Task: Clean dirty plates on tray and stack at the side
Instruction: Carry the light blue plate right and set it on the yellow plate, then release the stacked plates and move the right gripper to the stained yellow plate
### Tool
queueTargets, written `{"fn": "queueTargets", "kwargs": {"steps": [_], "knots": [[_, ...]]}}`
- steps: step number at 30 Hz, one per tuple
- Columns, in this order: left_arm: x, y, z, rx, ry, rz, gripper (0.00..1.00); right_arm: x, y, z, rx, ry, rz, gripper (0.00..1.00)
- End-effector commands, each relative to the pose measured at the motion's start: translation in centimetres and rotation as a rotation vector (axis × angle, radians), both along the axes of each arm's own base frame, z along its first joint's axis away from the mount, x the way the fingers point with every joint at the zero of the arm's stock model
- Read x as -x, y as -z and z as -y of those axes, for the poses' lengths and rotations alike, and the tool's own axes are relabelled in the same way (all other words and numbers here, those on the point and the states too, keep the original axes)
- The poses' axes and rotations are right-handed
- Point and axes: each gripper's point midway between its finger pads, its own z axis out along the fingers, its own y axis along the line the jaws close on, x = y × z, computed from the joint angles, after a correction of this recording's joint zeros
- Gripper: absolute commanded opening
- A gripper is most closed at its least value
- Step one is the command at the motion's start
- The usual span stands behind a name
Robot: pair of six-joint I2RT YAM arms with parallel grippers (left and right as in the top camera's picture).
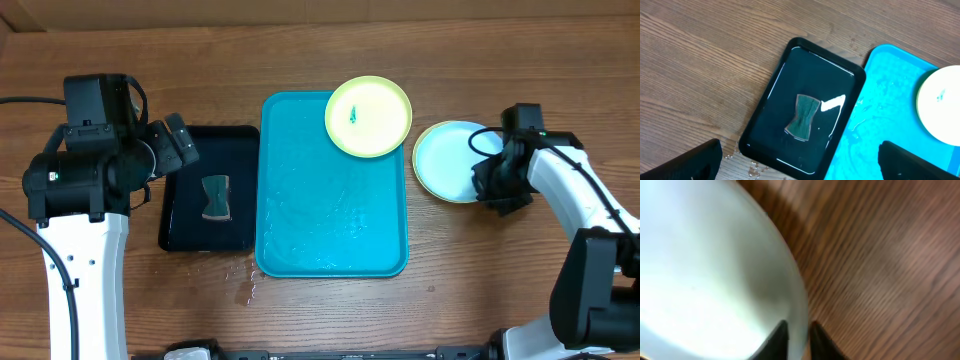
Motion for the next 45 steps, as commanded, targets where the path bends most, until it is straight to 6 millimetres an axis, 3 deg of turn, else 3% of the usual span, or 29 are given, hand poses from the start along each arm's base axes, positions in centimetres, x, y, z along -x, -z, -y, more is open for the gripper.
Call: {"fn": "queueTargets", "kwargs": {"steps": [1,5,8,11,15,22,28,35,45], "knots": [[0.0,-0.1,-0.4,-0.006,-0.019,0.003,1.0,0.0,-0.2,-0.5,0.033,-0.027,0.007,0.62],[-0.1,-0.1,-0.4,-0.006,-0.019,0.003,1.0,-0.2,-0.2,-0.8,0.062,-0.086,0.016,0.86],[0.0,-0.1,-0.4,-0.006,-0.019,0.003,1.0,-0.6,-0.3,-1.4,0.071,-0.171,0.034,0.91],[0.0,-0.1,-0.4,-0.006,-0.019,0.003,1.0,-0.8,-0.3,-1.9,0.074,-0.222,0.044,0.9],[0.0,-0.1,-0.4,-0.006,-0.019,0.003,1.0,-1.3,-0.4,-2.8,0.077,-0.275,0.067,0.81],[-0.1,-0.1,-0.4,-0.006,-0.019,0.003,1.0,-4.0,-1.0,-5.9,0.112,-0.543,0.192,0.61],[0.0,-0.1,-0.4,-0.006,-0.019,0.003,1.0,-6.8,-2.0,-7.2,0.137,-0.649,0.323,0.54],[-0.1,-0.1,-0.4,-0.006,-0.019,0.003,1.0,-8.1,-2.7,-8.7,0.082,-0.663,0.407,0.6],[0.0,-0.1,-0.4,-0.005,-0.019,0.003,1.0,-13.6,-6.2,-10.1,0.201,-0.841,0.685,0.59]]}}
